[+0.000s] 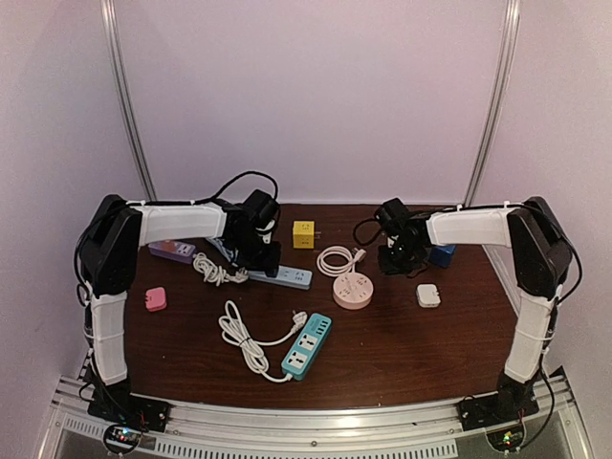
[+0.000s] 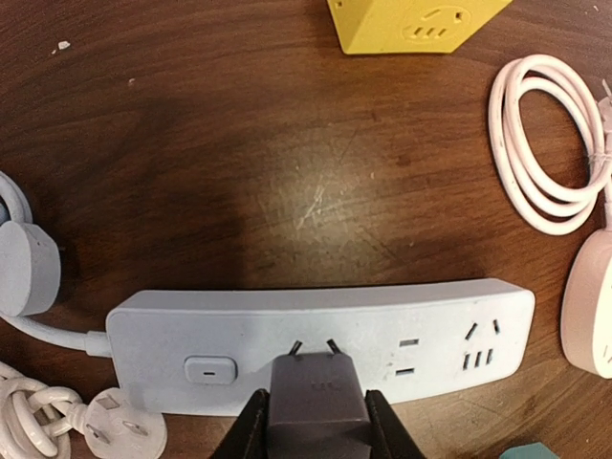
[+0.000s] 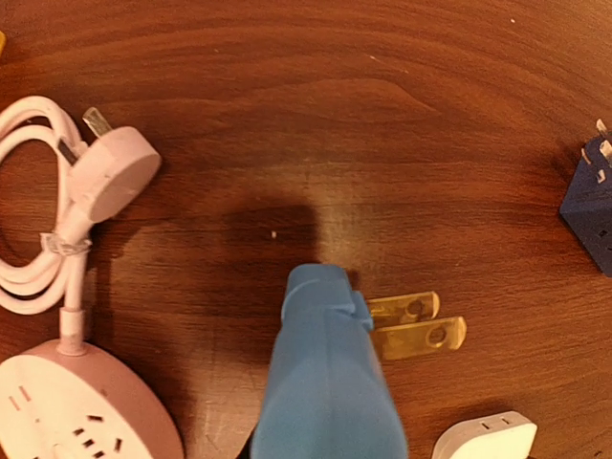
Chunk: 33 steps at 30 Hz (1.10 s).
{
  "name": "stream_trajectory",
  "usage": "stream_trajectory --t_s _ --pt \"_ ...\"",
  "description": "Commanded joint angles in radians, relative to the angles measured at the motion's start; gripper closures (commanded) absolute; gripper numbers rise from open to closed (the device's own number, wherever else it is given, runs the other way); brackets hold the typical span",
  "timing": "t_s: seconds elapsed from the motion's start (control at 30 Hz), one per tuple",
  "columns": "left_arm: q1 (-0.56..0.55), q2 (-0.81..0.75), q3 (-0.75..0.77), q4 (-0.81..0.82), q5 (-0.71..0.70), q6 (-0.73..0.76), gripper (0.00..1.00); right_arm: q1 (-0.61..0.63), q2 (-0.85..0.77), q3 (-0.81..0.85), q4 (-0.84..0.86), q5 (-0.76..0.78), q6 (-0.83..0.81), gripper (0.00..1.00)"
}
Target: Pull the plug off the socket
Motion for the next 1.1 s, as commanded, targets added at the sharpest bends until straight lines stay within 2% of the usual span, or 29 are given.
stream_trajectory --t_s 0.0,0.2,0.33,0.5,0.77,1.07 --pt "0.006 0.018 -0.073 -0.205 0.062 0.017 0.83 0.000 0.044 0.054 -0.107 0.139 -0.038 0.88" --pt "0.006 0.015 -0.061 -0.201 0.073 0.011 0.83 0.003 0.092 0.090 -0.132 0.169 -0.044 0.80" --pt "0.006 0.015 -0.072 -0.183 0.075 0.000 0.83 0.004 0.106 0.097 -0.136 0.167 -0.047 0.70" --pt "0.006 0.022 -0.075 -0.164 0.085 -0.014 0.83 0.009 0.120 0.108 -0.136 0.144 -0.048 0.62" --pt "0.006 0.023 -0.079 -0.144 0.092 -0.021 0.83 0.037 0.106 0.136 -0.128 0.118 -0.042 0.56" --pt "0.006 0.023 -0.078 -0.138 0.092 -0.025 0.82 0.073 0.142 0.214 -0.145 0.135 -0.045 0.57"
